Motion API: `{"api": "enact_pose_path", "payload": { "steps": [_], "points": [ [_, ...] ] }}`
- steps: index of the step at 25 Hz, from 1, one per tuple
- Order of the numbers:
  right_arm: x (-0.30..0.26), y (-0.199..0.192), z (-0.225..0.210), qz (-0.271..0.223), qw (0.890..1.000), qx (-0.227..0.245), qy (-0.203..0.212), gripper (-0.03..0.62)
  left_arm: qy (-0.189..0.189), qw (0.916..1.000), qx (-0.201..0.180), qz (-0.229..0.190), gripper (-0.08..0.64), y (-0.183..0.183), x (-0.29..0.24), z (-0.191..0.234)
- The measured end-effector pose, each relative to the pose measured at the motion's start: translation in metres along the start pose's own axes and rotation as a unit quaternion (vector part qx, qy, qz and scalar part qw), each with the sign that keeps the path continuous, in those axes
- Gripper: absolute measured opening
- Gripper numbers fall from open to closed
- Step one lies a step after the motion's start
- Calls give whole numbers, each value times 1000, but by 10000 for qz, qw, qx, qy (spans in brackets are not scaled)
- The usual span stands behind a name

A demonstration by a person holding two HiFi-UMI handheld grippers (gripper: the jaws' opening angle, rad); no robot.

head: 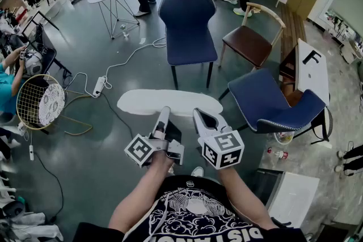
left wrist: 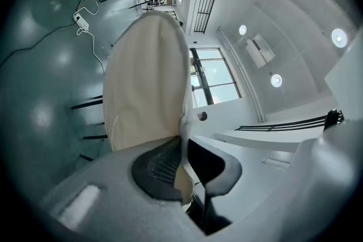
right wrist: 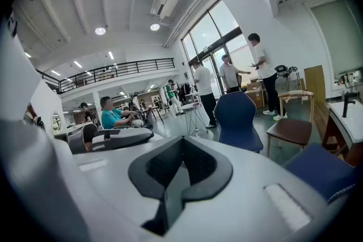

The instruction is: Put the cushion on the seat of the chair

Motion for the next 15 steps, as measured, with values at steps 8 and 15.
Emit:
{"api": "enact_pose_path", "payload": {
  "steps": [8,15],
  "points": [
    [6,4,-22,-75,9999,38,-95,-7,3,9999,-103,-23,38,-14,-16,1],
    [6,0,-32,-69,9999,-58,-84,-6,86,9999,-65,-65,38,-17,-21,6]
  ]
}}
Point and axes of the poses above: the fingertips, and each gripper's own axes: x backward along the fingers, z to its left, y out of its top, the point moved 3 cm from there along x, backward along the fingers, and after that the axes turned 2 degrees about -x, right-handed, at the moved point
